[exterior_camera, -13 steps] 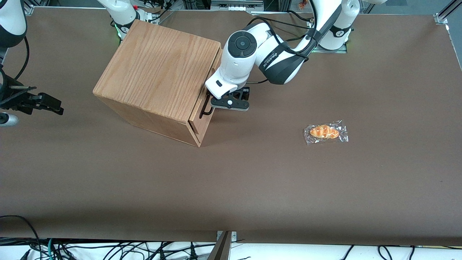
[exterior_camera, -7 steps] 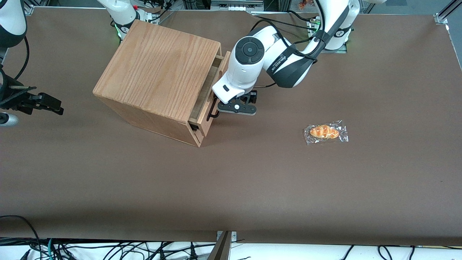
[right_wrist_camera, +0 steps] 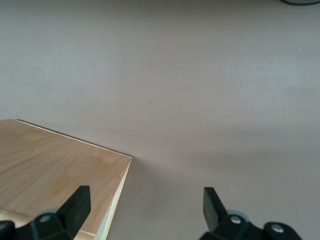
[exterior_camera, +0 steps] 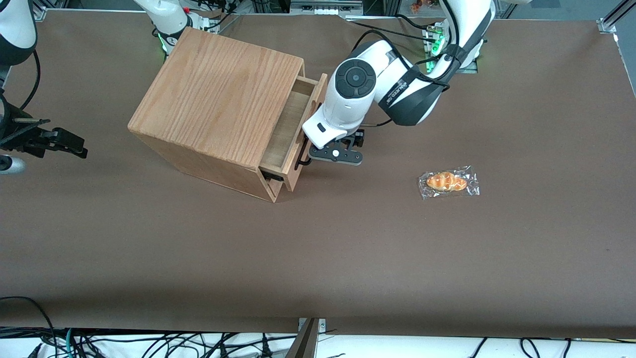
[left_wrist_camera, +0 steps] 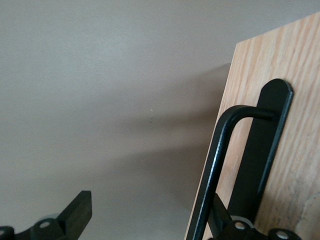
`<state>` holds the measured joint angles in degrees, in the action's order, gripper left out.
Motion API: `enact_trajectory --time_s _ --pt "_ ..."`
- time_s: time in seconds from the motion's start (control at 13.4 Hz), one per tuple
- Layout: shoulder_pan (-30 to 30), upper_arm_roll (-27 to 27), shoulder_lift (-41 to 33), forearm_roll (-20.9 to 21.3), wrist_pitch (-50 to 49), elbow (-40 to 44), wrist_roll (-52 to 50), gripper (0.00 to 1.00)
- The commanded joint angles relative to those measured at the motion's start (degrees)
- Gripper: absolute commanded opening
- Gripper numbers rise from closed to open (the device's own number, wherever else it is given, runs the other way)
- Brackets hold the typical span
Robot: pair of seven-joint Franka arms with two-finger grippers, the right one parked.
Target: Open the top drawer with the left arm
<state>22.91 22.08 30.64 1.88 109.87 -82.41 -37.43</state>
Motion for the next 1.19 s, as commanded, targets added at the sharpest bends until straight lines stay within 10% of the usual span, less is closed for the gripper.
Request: enact_trajectory --time_s 0.0,1.12 --pt "-1.99 -0.81 0.29 2.08 -0.88 0.50 2.43 1.00" --pt "-6.48 -0.55 -1.29 1.90 -4.57 0.67 6.84 1.00"
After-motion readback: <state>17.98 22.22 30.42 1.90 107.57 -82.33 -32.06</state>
